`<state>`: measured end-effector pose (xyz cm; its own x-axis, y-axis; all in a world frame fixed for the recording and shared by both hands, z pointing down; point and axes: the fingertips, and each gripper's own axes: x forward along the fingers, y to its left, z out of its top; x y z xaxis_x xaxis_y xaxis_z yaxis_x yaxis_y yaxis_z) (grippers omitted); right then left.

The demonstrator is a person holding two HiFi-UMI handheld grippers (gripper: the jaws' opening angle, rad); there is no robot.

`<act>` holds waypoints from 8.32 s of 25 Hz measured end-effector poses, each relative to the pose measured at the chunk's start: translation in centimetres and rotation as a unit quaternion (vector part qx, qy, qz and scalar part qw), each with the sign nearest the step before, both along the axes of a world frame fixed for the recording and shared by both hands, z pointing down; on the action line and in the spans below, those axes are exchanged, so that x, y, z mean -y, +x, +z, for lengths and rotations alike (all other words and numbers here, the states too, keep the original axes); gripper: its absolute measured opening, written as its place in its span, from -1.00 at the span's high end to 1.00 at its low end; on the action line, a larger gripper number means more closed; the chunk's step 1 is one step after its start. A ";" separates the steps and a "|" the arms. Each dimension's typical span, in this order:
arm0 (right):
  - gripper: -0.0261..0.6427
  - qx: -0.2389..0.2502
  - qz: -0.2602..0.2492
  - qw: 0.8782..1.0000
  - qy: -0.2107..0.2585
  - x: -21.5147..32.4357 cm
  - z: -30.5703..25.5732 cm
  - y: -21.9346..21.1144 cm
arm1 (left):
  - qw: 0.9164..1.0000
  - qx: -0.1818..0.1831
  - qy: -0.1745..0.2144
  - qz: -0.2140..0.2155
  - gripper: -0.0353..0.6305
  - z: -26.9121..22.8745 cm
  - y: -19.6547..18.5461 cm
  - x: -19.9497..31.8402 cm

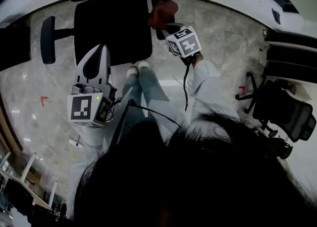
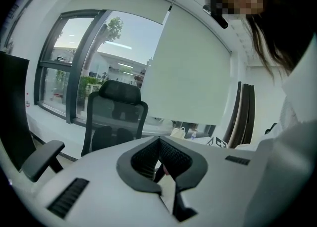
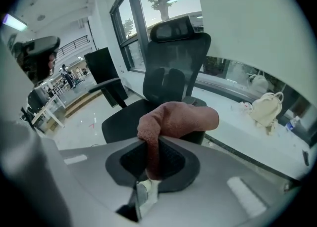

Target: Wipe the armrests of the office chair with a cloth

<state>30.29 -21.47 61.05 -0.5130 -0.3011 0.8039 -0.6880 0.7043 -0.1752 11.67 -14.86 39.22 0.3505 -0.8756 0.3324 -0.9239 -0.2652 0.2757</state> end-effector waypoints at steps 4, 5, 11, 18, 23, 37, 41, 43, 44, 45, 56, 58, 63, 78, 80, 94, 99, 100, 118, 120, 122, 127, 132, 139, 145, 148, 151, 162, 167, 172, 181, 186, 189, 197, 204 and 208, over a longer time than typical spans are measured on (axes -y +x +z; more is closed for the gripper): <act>0.84 0.018 0.011 1.000 -0.004 -4.2 -0.8 1.3 | 1.000 0.000 0.015 0.013 0.88 -0.8 1.3 0.2; 0.84 0.020 0.012 1.000 -0.005 -5.0 -0.9 1.5 | 1.000 0.000 0.018 0.016 0.88 -0.9 1.6 0.2; 0.84 0.026 0.018 0.999 -0.006 -6.3 -0.8 2.5 | 1.000 0.000 0.015 0.022 0.88 -0.8 2.7 -0.2; 0.84 0.028 0.021 0.999 -0.003 0.4 -0.5 2.6 | 1.000 0.005 -0.001 -0.003 0.88 0.2 2.1 -0.6; 0.84 0.012 0.016 1.000 -0.008 7.7 1.4 0.4 | 0.999 0.011 -0.017 -0.040 0.88 1.1 -0.4 -1.1; 0.84 -0.005 0.037 0.999 -0.028 9.4 1.6 -2.3 | 0.997 0.016 -0.017 -0.069 0.88 0.9 -4.4 -2.2; 0.84 -0.004 0.009 0.999 -0.036 3.1 0.7 -1.2 | 0.999 0.012 0.000 -0.049 0.88 0.1 -3.2 -2.1; 0.84 0.001 0.004 0.999 -0.039 0.0 0.2 -0.6 | 0.999 0.012 0.007 -0.036 0.88 -0.4 -2.2 -1.8; 0.84 0.004 0.005 0.999 -0.039 -1.3 -0.1 -0.2 | 0.999 0.012 0.010 -0.029 0.88 -0.7 -1.7 -1.7; 0.84 0.009 0.009 0.999 -0.040 -2.5 -0.3 0.2 | 1.000 0.012 0.013 -0.023 0.88 -1.0 -1.2 -1.6; 0.84 0.038 0.054 0.997 -0.049 -7.8 -0.7 2.9 | 1.000 0.012 0.022 0.016 0.88 -2.0 2.9 -2.1; 0.84 0.050 0.060 0.996 -0.043 -7.5 -1.1 2.7 | 1.000 0.011 0.020 0.013 0.88 -1.9 2.8 -2.3; 0.84 0.112 0.089 0.990 0.016 -6.1 -6.3 2.4 | 1.000 0.006 0.031 0.000 0.88 -3.1 2.0 -2.8; 0.84 0.264 0.112 0.940 0.186 -4.7 -27.6 2.5 | 0.993 0.007 0.112 -0.033 0.88 -10.9 -0.8 -3.1; 0.84 0.271 0.115 0.936 0.194 -5.0 -28.5 2.6 | 0.993 0.007 0.114 -0.037 0.88 -11.3 -1.1 -3.2; 0.84 0.318 0.054 0.927 0.190 -5.8 -29.8 -4.1 | 0.976 0.027 0.101 -0.189 0.88 -12.0 -12.3 -9.5; 0.84 0.317 0.008 0.933 0.170 -6.9 -29.1 -11.3 | 0.960 0.039 0.099 -0.260 0.88 -11.3 -20.5 -13.6; 0.84 0.316 0.003 0.934 0.168 -7.1 -29.0 -12.8 | 0.958 0.040 0.096 -0.267 0.88 -11.2 -22.0 -14.0; 0.84 0.307 0.111 0.925 0.195 -13.8 -28.9 -42.4 | 0.990 0.018 0.119 -0.069 0.88 -11.8 -44.2 -10.8; 0.84 0.310 0.114 0.924 0.191 -13.9 -28.8 -45.0 | 0.991 0.016 0.118 -0.058 0.88 -11.6 -45.7 -10.4; 0.84 0.314 0.115 0.923 0.191 -13.4 -28.6 -47.1 | 0.992 0.008 0.118 -0.052 0.88 -11.1 -47.1 -9.8; 0.84 0.293 0.130 0.927 0.194 -12.5 -27.6 -48.9 | 0.992 -0.013 0.115 -0.046 0.88 -10.2 -48.0 -8.6; 0.84 0.276 0.139 0.932 0.188 -11.6 -26.1 -48.9 | 0.994 -0.017 0.098 -0.043 0.88 -8.9 -48.1 -8.0; 0.84 0.251 0.141 0.940 0.185 -8.5 -24.1 -48.4 | 0.995 -0.025 0.087 -0.047 0.88 -8.0 -47.2 -6.5; 0.84 0.206 0.120 0.954 0.184 -2.4 -19.4 -49.8 | 0.994 -0.025 0.073 -0.072 0.88 -7.2 -47.2 -7.5; 0.84 0.159 0.106 0.963 0.190 1.9 -15.2 -52.1 | 0.995 -0.015 0.048 -0.090 0.88 -5.6 -48.7 -8.5; 0.84 0.112 0.088 0.971 0.190 5.9 -10.9 -54.6 | 0.994 0.001 0.025 -0.106 0.88 -4.2 -50.2 -9.5; 0.84 -0.046 -0.025 0.995 0.087 6.1 2.2 -61.3 | 0.987 -0.010 -0.004 -0.158 0.88 -1.0 -54.2 -11.4; 0.84 -0.039 -0.062 0.995 0.074 1.6 2.0 -61.1 | 0.988 -0.017 0.005 -0.151 0.88 -0.8 -53.6 -10.5; 0.84 -0.015 -0.098 0.993 0.057 -5.0 0.9 -59.3 | 0.991 -0.024 0.022 -0.130 0.88 -2.0 -51.7 -8.7; 0.84 0.011 -0.128 0.991 0.025 -14.4 -1.0 -56.1 | 0.996 -0.022 0.031 -0.077 0.88 -3.0 -47.1 -6.6; 0.84 0.013 -0.136 0.991 0.013 -15.4 -0.8 -55.2 | 0.998 -0.015 0.027 -0.060 0.88 -2.5 -45.7 -5.5; 0.84 0.021 -0.118 0.993 0.019 -13.0 -1.4 -55.2 | 0.997 -0.014 0.025 -0.067 0.88 -2.4 -46.2 -5.7; 0.84 -0.026 -0.115 0.992 0.053 -0.3 0.3 -59.0 | 0.990 -0.003 0.004 -0.141 0.88 -1.5 -52.1 -7.2; 0.84 -0.082 -0.099 0.990 0.054 6.3 1.7 -62.1 | 0.983 0.005 0.003 -0.184 0.88 -1.6 -56.0 -8.7; 0.84 -0.084 -0.140 0.986 0.026 2.4 2.8 -62.8 | 0.983 0.007 0.008 -0.186 0.88 -1.6 -56.5 -8.9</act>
<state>-32.48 -23.88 63.86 -0.4428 -0.2097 0.8717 -0.4816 0.8757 -0.0340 -44.78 -6.00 37.59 0.0014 -0.9473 0.3204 -0.9613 0.0870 0.2614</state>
